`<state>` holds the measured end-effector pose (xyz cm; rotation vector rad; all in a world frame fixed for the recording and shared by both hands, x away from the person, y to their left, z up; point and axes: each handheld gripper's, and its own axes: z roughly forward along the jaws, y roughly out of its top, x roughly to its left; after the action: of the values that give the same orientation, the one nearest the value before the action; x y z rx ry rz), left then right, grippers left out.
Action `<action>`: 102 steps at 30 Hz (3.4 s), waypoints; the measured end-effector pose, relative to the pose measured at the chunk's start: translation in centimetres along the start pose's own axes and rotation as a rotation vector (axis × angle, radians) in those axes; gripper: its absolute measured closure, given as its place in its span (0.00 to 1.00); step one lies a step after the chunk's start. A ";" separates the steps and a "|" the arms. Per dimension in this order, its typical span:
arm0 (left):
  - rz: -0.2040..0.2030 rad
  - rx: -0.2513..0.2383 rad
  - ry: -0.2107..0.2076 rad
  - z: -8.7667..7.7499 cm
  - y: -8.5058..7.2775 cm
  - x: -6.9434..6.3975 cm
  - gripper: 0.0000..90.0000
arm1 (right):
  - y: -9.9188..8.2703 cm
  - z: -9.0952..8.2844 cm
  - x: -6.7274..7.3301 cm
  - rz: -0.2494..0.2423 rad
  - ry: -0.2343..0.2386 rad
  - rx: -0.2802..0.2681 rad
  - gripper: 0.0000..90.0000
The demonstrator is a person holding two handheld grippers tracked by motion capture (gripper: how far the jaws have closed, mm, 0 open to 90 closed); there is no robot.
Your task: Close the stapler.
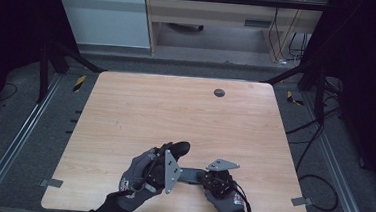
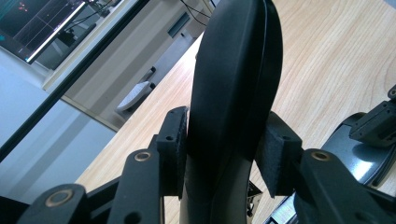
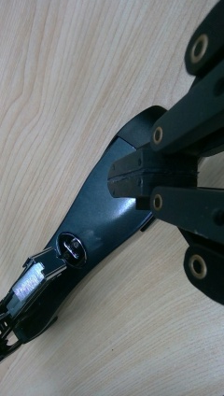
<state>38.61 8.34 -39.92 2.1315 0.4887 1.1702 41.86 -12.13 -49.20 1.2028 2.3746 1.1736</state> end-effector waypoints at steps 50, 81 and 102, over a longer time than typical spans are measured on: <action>0.177 0.043 -0.005 2.0 0.2 -3.7 0.62 | -0.1 -0.1 0.0 0.006 0.004 0.004 1.00; 0.280 0.059 -0.006 2.8 -0.2 -5.6 0.61 | -0.2 -0.2 0.1 -0.001 -0.001 0.003 1.00; 0.300 0.059 -0.015 3.0 -0.5 -6.2 0.61 | -0.3 -0.4 -0.2 -0.033 -0.011 0.004 1.00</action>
<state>37.86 3.94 -45.24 2.3200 0.2019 1.3135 41.60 -12.64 -49.20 1.1638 2.3808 1.1500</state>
